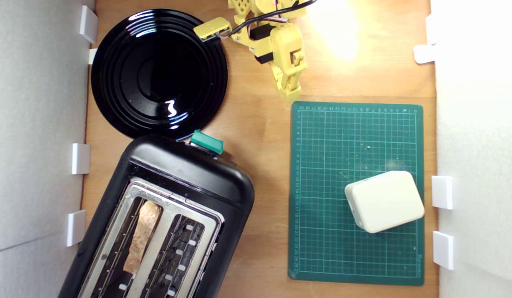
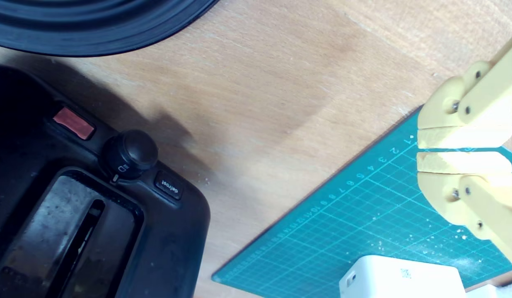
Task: Pick bread and place in toaster
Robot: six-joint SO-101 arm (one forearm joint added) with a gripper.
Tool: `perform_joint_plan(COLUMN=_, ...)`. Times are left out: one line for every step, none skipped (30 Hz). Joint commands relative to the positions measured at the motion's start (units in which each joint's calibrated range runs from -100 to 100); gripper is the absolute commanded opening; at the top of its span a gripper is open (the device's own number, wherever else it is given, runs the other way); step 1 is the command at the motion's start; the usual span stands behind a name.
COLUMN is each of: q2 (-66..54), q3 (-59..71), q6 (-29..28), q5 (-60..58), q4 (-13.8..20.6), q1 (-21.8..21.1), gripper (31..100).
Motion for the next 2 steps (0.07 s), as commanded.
perform_joint_plan(q2=-0.26, q3=0.12, q6=0.23, q5=-1.43, q4=0.51, q1=-0.18, gripper=31.0)
perform_joint_plan(q2=-0.26, q3=0.12, q6=0.23, q5=-1.43, q4=0.51, q1=-0.18, gripper=31.0)
